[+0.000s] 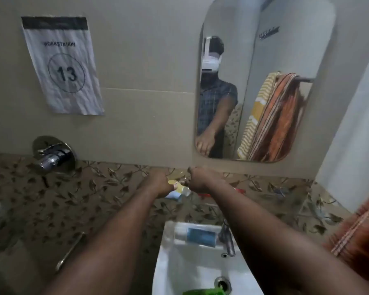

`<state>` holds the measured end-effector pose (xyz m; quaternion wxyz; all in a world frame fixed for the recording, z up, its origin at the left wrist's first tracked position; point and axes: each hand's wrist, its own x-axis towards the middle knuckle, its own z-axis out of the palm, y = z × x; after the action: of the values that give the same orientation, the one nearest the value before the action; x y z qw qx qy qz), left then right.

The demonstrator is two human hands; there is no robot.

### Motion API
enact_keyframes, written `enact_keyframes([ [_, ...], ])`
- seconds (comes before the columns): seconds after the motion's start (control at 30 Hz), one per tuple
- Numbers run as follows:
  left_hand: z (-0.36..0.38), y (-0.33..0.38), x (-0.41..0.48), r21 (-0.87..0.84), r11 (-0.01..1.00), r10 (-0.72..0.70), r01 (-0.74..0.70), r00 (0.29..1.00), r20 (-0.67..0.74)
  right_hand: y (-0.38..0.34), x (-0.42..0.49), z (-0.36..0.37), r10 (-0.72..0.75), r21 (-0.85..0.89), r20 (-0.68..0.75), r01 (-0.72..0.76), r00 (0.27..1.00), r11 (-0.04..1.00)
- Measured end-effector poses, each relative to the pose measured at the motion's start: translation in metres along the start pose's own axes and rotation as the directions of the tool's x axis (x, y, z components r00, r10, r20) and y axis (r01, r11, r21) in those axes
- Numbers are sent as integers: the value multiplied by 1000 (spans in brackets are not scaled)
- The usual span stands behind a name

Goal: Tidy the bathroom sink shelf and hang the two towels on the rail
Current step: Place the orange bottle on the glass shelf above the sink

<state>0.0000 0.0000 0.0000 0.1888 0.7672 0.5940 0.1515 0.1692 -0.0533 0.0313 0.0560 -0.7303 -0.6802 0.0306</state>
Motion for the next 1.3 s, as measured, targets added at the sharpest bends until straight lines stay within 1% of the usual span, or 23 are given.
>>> enact_keyframes([
  [0.03,5,1,6,10,999,-48,48,999,-2,0,8,4,-2,9,17,2,1000,1000],
  [0.07,8,3,9,-15,994,-106,106,994,-13,0,14,6,-2,17,11,2,1000,1000],
  [0.13,15,9,12,-69,978,-199,199,980,12,-2,24,13,-15,42,39,13,999,999],
  [0.27,26,18,18,-54,938,-341,343,939,33,-1,42,28,-70,37,98,67,993,997],
  [0.3,29,19,23,-60,922,-380,383,923,60,0,46,31,-78,27,113,76,991,997],
  [0.43,38,14,41,-128,885,-431,448,892,136,5,58,36,-93,58,121,87,988,995],
  [0.57,41,10,49,-210,848,-460,486,873,161,7,61,38,-81,117,157,63,984,991],
  [0.63,49,1,57,-265,822,-481,503,864,148,4,59,37,-76,131,184,52,980,990],
  [0.73,37,9,39,-283,837,-475,468,879,49,-1,56,36,-50,144,192,22,980,989],
  [0.8,30,11,28,-239,878,-434,415,900,-32,-4,54,38,-32,171,163,4,986,985],
  [0.87,30,5,26,-249,901,-386,356,919,-79,-7,50,38,2,208,120,-27,993,978],
  [1.0,28,-9,22,-314,929,-245,197,962,-120,-1,42,43,81,393,10,-79,997,916],
  [1.1,28,-20,19,-397,914,-162,89,975,-154,0,33,53,115,534,-20,-86,993,841],
  [1.23,31,-32,12,-451,892,-99,29,986,-133,-4,17,65,149,641,-91,-57,985,766],
  [1.3,33,-36,10,-438,899,-62,8,992,-110,-8,11,74,141,655,-94,-45,986,755],
])
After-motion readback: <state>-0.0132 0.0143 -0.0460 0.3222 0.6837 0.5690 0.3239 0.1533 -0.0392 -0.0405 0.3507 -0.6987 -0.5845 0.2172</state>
